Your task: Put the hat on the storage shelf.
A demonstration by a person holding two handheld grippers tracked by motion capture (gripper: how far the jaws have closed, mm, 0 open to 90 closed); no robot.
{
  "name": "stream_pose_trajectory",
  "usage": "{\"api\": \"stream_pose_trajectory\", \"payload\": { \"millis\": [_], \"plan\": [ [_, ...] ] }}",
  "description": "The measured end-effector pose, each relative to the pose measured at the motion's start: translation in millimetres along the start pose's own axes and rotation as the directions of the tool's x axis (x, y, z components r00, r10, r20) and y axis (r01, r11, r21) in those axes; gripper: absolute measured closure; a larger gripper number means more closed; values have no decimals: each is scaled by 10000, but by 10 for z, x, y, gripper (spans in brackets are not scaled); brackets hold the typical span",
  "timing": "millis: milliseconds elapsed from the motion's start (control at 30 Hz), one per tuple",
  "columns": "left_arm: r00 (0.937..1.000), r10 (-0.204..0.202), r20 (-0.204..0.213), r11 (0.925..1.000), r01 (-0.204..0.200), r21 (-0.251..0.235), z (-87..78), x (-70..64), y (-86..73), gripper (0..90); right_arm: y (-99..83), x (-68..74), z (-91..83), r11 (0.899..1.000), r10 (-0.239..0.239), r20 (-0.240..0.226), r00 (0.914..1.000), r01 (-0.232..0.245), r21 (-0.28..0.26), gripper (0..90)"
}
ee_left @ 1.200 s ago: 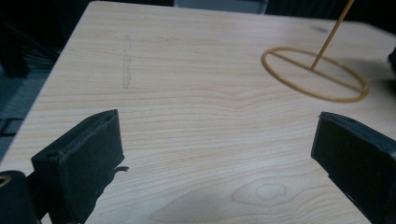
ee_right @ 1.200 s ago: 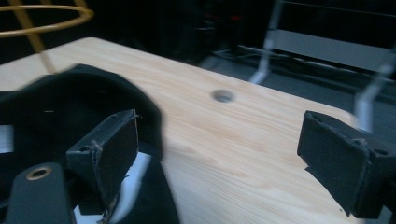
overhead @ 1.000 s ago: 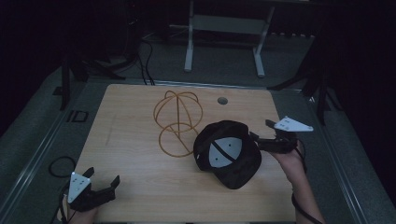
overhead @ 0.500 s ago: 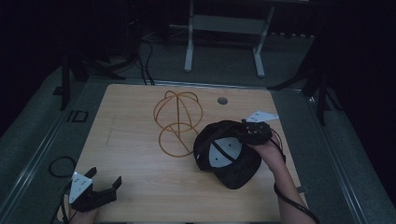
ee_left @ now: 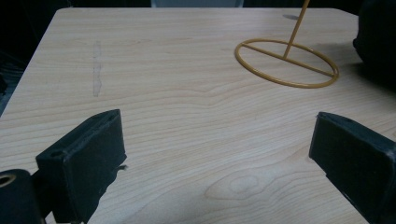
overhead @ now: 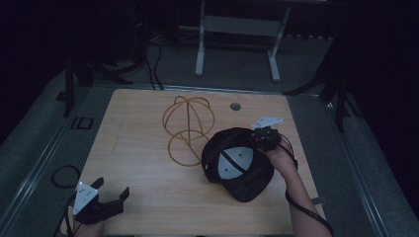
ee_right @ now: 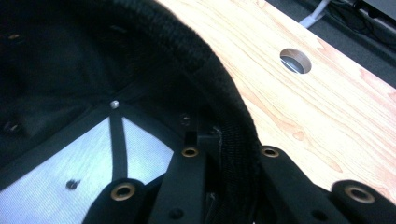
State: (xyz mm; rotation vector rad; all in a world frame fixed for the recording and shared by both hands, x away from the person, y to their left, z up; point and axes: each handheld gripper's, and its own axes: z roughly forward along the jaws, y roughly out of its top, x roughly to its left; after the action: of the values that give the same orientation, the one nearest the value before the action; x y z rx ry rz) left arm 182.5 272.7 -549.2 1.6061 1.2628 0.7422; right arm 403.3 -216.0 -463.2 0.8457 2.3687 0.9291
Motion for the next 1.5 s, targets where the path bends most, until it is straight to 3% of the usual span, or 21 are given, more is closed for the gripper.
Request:
{"api": "stream_pose_trajectory", "payload": {
  "millis": [100,167,300,433,567,667,833,900,1000,1267,1333,1500],
  "plan": [
    [10000,47,29,10000,-47,21,1,-8,1,40,1,12,-17,10000,25,-118,9999,-26,-92,876],
    [10000,66,31,10000,-66,60,5,-14,1,40,10,21,-67,9991,269,-552,9981,-287,-318,879],
    [10000,40,65,10000,-40,6,5,-18,5,40,32,57,-124,9986,200,-647,9977,-231,-480,879],
    [9997,-124,232,9999,126,-115,0,-53,17,40,64,54,-245,9937,522,-942,9942,-611,-940,879],
    [9987,112,494,9997,-102,-206,-17,-182,75,40,88,38,-413,9887,578,-982,9935,-705,-1320,880],
    [9958,427,807,9984,-394,-418,-43,-358,155,40,93,13,-524,9863,592,-828,9948,-711,-1490,880],
    [9830,227,1823,9992,-161,-378,8,-607,261,40,119,-41,-695,9833,650,-542,9964,-732,-1668,879],
    [9767,333,2120,9990,-261,-364,51,-706,287,40,128,-56,-746,9817,691,-317,9971,-737,-1756,879],
    [9679,542,2452,9983,-476,-326,123,-822,324,40,125,-70,-817,9772,774,-373,9963,-832,-1953,879],
    [9491,462,3117,9986,-353,-406,319,-1026,465,40,88,-45,-976,9678,944,-353,9949,-1001,-2309,879],
    [9515,605,3016,9976,-471,-514,354,-1083,500,40,77,-46,-1014,9647,1042,-399,9938,-1108,-2387,878],
    [9439,791,3206,9964,-655,-530,428,-1275,592,40,50,-48,-1083,9577,1197,-335,9922,-1243,-2595,878]
  ]
}}
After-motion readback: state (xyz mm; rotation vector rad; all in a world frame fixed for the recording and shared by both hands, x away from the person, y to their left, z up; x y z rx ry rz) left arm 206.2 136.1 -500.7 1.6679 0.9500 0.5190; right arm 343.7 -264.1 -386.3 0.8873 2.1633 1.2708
